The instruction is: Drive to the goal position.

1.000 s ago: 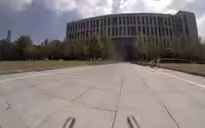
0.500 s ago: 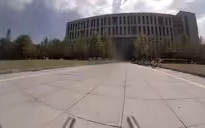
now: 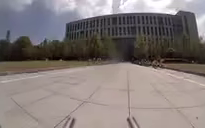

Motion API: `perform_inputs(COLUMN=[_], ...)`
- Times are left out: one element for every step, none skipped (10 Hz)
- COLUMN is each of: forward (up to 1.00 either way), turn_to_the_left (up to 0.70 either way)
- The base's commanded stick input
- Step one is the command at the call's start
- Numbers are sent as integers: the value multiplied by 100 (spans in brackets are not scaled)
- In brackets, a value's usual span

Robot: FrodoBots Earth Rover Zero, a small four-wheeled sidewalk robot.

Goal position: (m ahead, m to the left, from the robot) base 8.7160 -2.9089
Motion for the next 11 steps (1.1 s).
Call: perform_inputs(forward=[70,70,70,70,70,70,70,70,70,70,70], turn_to_the_left=[-10,-35,-35,-35,-35,-35,-35,-35,-35,-35,-35])
